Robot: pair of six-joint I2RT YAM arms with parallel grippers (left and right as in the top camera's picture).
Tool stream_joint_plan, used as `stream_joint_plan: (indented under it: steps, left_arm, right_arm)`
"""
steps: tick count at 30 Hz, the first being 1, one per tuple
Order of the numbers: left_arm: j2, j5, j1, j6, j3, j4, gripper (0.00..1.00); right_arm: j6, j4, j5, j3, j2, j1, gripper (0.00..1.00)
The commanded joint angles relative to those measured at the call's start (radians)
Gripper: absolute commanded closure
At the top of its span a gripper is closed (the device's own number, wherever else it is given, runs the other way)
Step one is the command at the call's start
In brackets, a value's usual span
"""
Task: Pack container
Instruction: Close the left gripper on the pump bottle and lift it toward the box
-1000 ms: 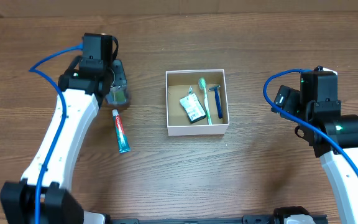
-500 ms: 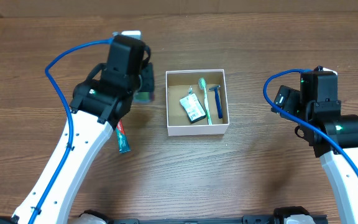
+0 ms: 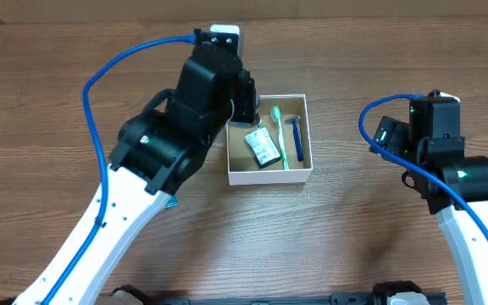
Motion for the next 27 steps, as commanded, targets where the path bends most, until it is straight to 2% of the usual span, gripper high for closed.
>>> stream_joint_plan:
  steps: [1,11,27]
  left_arm:
    - [0.083,-0.016,-0.003,-0.069,0.034,0.026,0.69]
    - [0.253,0.015,-0.003,-0.096,0.034,0.145,0.7]
    - [0.352,-0.082,0.0,-0.096,0.034,0.128,0.69]
  right_arm:
    - [0.005,0.006,0.013,0.019,-0.002,-0.005,0.0]
    - [0.005,0.006,0.013,0.019,-0.002,-0.005,0.0]
    - [0.005,0.006,0.013,0.019,-0.002,-0.005,0.0]
